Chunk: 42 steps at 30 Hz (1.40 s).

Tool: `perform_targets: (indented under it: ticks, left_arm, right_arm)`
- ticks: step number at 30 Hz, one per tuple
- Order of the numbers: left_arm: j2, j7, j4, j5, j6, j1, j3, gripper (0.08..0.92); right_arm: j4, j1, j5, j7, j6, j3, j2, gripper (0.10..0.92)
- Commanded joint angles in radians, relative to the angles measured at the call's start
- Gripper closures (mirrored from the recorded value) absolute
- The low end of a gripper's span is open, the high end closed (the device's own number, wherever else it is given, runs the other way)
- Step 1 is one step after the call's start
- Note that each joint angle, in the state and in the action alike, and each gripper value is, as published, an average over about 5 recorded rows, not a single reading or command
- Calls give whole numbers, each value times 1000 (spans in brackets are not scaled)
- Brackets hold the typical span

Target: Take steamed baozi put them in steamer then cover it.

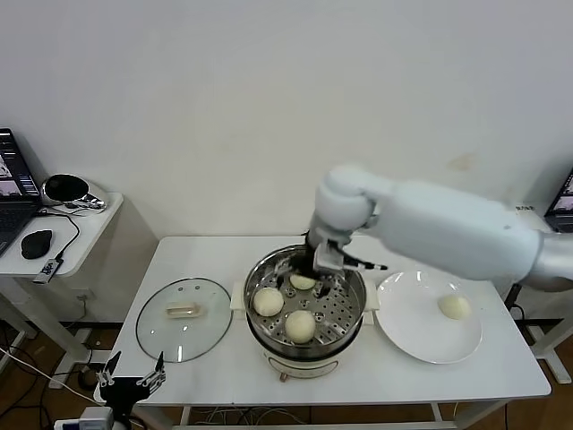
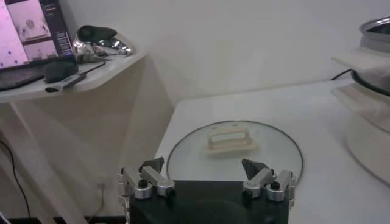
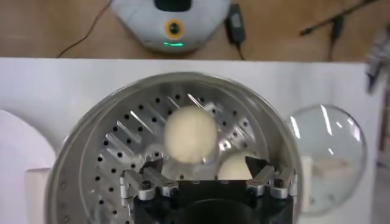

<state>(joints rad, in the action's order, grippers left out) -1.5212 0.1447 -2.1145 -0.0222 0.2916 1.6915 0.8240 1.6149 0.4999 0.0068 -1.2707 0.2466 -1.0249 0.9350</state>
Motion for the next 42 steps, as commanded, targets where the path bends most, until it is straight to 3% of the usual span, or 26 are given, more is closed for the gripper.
perform_targets:
  ticks: [1,7,17,27,42]
  left_arm:
    - [13,15,3,0,6,-1,-12,177]
    - [16,16,9,3,7,-4,-14,177]
    - [16,17,17,3,8,6,-4,177]
    - [14,20,20,11,7,24,1,177]
    - [11,25,32,5,10,26,6,177]
  right_arm:
    - [-75,96,201,44,-495,-1,-231,203]
    - [-140,25,116,23,-603,40,-339,203]
    - [-269,-245,-90,-8,-531,250,-419,203]
    - [-452,-500,-256,51,-328,434,-341,203]
    - [-619,-604,-426,63,-205,516,-235,203]
